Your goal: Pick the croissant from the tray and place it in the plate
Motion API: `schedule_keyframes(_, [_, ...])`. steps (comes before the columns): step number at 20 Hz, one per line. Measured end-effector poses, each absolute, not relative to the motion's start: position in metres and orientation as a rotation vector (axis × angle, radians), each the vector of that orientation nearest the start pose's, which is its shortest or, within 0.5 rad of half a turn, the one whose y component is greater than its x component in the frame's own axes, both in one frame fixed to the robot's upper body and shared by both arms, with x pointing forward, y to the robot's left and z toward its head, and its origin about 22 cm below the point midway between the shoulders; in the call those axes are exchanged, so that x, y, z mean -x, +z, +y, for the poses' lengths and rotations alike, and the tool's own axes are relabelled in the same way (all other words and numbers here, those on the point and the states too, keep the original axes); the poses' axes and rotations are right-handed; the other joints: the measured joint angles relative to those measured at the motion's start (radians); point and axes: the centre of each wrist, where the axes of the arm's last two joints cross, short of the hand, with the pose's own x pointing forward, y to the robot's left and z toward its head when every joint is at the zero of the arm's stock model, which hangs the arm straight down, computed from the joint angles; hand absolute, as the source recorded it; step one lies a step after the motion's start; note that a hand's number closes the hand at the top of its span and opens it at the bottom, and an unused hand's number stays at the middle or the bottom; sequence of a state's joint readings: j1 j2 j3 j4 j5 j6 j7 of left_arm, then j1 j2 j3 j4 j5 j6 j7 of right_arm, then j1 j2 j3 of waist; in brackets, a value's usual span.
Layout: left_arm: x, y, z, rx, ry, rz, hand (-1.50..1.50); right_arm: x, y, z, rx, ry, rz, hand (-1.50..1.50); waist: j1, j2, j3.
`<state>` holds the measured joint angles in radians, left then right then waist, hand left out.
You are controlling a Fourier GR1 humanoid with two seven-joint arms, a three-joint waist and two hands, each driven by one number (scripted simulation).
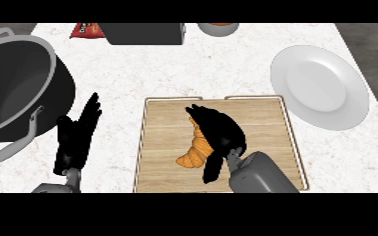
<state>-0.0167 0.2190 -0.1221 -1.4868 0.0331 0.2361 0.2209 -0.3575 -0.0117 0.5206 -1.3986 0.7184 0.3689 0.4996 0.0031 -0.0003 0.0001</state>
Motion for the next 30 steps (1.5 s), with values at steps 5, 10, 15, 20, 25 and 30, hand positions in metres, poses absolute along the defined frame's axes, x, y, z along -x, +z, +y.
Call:
schedule_keyframes(5, [-0.244,-0.011,0.258,-0.249,-0.036,-1.287,0.00,-0.270,0.024,-0.072,0.346,1.354,-1.114,1.50,0.000,0.000,0.000])
schedule_keyframes(10, [-0.252,-0.006,0.254,-0.243,-0.032,-1.285,0.00,-0.282,0.018,-0.076,0.369,1.394,-1.185,1.50,0.001,-0.003,0.000])
schedule_keyframes(15, [-0.242,-0.010,0.252,-0.244,-0.030,-1.284,0.00,-0.283,0.019,-0.073,0.423,1.406,-1.231,1.50,0.001,-0.003,0.000])
schedule_keyframes(20, [-0.245,-0.011,0.250,-0.244,-0.031,-1.283,0.00,-0.293,0.019,-0.094,0.517,1.364,-1.291,1.50,0.000,-0.001,0.000])
schedule_keyframes(25, [-0.248,-0.012,0.256,-0.252,-0.028,-1.286,0.00,-0.322,0.017,-0.174,0.594,1.308,-1.374,1.50,0.000,0.002,0.001])
schedule_keyframes(30, [-0.245,-0.020,0.255,-0.255,-0.030,-1.283,0.00,-0.328,0.035,-0.214,0.714,1.223,-1.494,1.50,-0.005,0.000,0.000])
